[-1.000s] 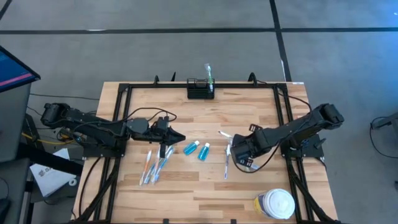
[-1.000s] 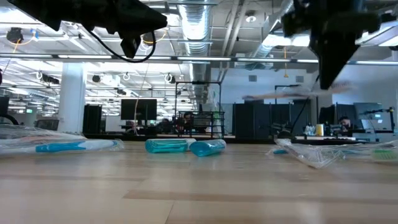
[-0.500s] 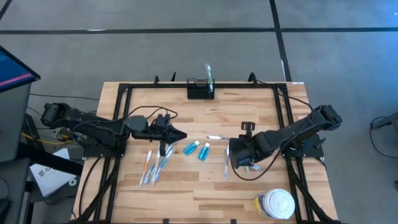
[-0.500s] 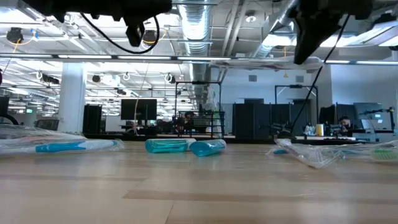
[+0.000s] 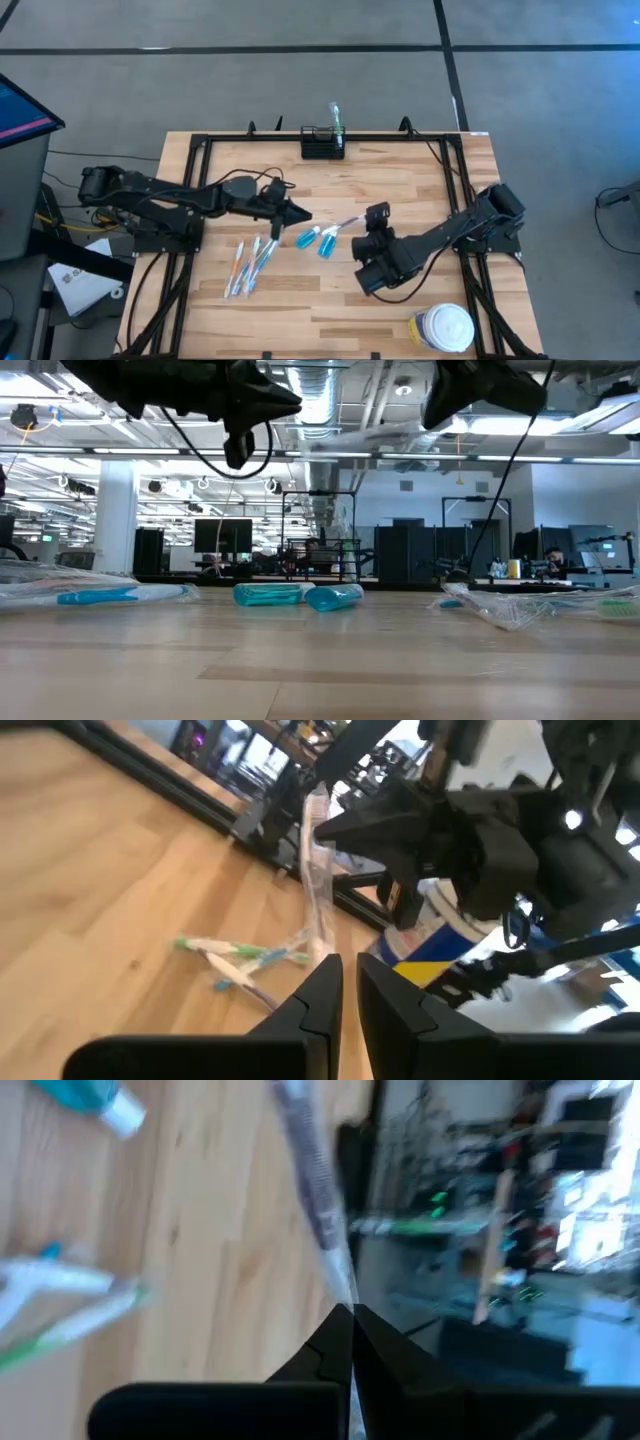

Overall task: Pick & Place toothbrushing station
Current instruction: Put the right violet toothbrush into the black wire organizer

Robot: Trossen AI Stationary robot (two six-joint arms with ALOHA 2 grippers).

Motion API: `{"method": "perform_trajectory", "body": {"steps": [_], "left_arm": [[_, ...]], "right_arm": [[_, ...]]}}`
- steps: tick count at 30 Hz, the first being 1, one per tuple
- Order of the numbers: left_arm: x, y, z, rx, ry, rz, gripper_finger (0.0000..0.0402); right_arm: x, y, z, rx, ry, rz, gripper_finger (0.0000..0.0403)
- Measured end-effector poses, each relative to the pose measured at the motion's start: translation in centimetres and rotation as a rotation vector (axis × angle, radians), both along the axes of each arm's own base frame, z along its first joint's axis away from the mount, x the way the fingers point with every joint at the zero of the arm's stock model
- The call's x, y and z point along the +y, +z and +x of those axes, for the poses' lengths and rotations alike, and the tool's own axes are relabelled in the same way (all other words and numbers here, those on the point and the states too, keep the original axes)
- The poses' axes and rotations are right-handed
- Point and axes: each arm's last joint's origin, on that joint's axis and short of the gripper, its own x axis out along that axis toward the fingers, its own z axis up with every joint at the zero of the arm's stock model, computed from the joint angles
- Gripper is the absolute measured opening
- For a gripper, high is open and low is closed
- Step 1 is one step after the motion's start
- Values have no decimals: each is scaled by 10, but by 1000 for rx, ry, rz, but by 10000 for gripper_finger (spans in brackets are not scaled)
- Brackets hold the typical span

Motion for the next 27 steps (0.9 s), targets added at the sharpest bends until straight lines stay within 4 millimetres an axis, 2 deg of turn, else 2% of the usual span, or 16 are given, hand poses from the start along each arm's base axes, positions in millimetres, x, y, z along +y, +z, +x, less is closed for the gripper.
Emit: {"method": "perform_trajectory", "body": {"steps": [6, 16, 27], "left_arm": [[10, -1, 15, 16, -60, -82, 28], [19, -6, 32, 59, -164, -187, 33], [19, -5, 52, 28, -244, -188, 82]], "right_arm": [[5, -1, 6, 36, 45, -75, 0], [15, 1, 17, -34, 115, -130, 0], [19, 2, 24, -42, 161, -150, 0]]}}
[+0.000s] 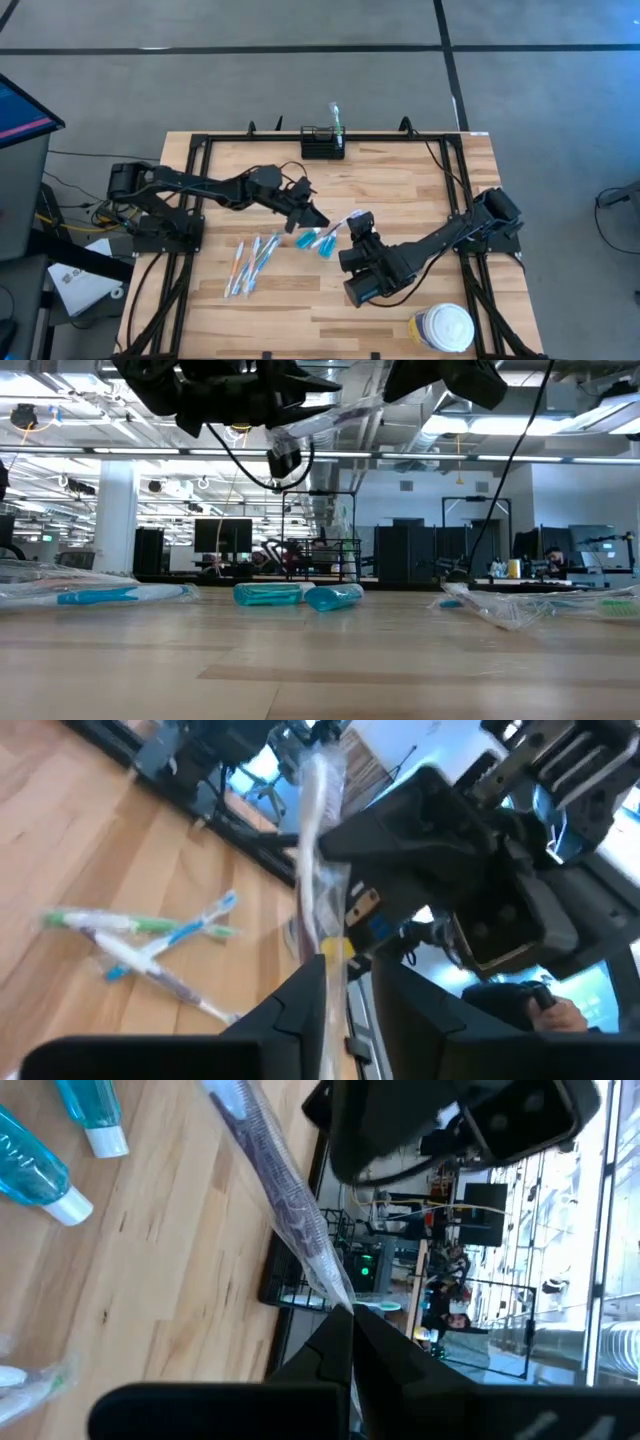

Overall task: Pick & Place toothbrushing station
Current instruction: Put the right violet toothbrush into the black wire organizer

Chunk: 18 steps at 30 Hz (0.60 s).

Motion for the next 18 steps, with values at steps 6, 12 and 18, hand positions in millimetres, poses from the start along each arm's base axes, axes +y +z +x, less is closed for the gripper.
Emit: {"method": "perform_trajectory", "body": {"steps": [6, 12, 18], "left_arm": [[0, 3, 3, -12, -9, -4, 113], [1, 3, 3, 0, -3, -29, 135], [1, 3, 3, 2, -2, -33, 145]], "right_arm": [[0, 0, 1, -2, 3, 0, 0], [2, 1, 4, -10, 18, -24, 0], [4, 3, 9, -17, 45, -31, 0]]}}
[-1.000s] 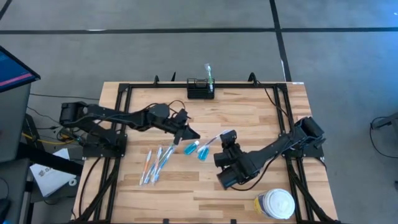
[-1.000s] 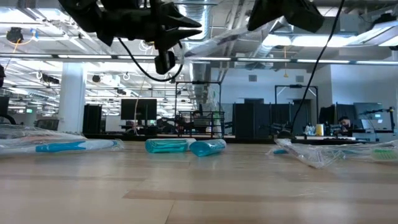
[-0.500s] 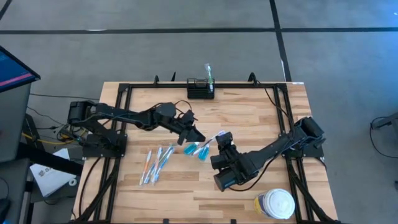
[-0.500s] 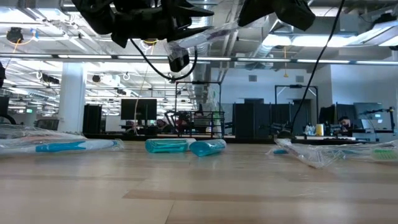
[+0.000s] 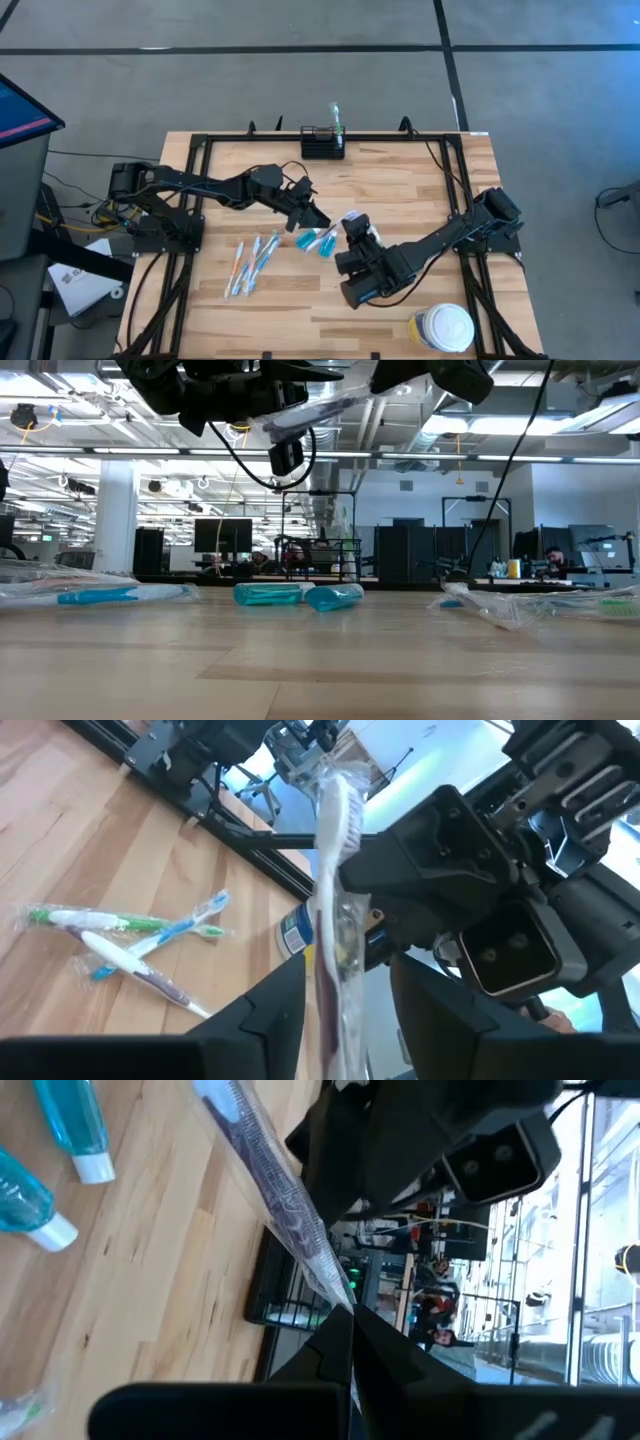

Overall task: Pick & Place toothbrushing station
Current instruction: Put the right violet toothbrush into the black wire organizer

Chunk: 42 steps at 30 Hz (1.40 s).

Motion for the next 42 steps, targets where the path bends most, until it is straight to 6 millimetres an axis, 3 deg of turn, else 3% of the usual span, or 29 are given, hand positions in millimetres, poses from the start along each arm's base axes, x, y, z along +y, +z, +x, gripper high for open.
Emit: {"method": "perform_trajectory", "body": {"steps": [24, 30, 36, 42], "left_arm": [[-1, 0, 0, 7, -28, -14, 132], [-1, 0, 0, 7, -29, -11, 96], [-1, -2, -1, 11, -31, 0, 24], [-1, -2, -1, 6, -33, 13, 19]], "right_arm": [[-5, 6, 19, -49, 19, -25, 0], [-5, 7, 19, -50, 21, -22, 0], [-4, 6, 20, -42, 39, 24, 0], [-4, 6, 20, -46, 38, 31, 0]]}}
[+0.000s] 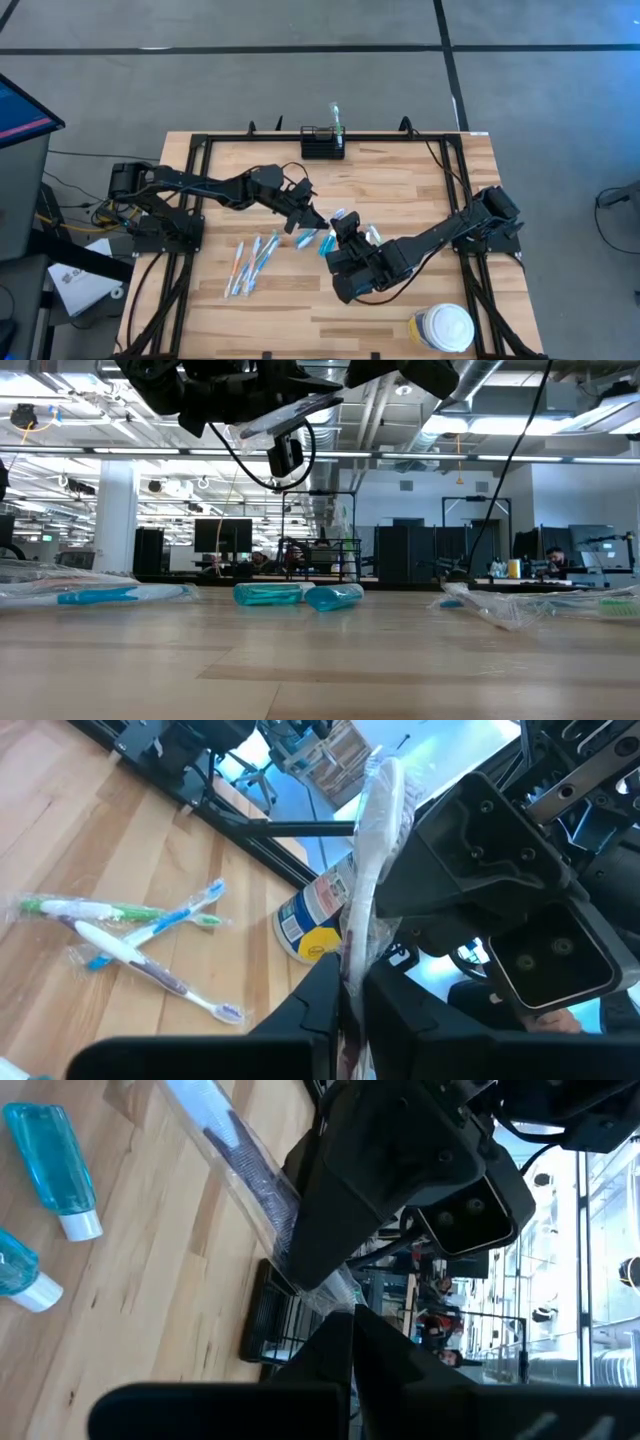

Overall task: Pick & Place toothbrushing station
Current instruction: Put the right violet toothbrush into the black wire organizer

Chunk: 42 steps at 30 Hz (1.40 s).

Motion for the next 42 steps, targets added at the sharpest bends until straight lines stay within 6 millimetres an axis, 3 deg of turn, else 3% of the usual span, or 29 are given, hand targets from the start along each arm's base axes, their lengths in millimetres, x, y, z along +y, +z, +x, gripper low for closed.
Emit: {"method": "perform_trajectory", "body": {"steps": [9, 22, 29, 42], "left_arm": [[1, 0, 0, -9, 11, 21, 18], [11, 0, 0, -19, 84, 55, 16], [15, 0, 0, -31, 150, 108, 16], [19, 1, 1, -58, 263, 234, 16]], "right_arm": [[4, 0, -6, 17, 9, -1, 8], [14, 15, -27, -58, 11, 69, 96], [18, 22, -38, -134, -9, 136, 102], [6, 16, -57, -215, -192, 276, 102]]}}
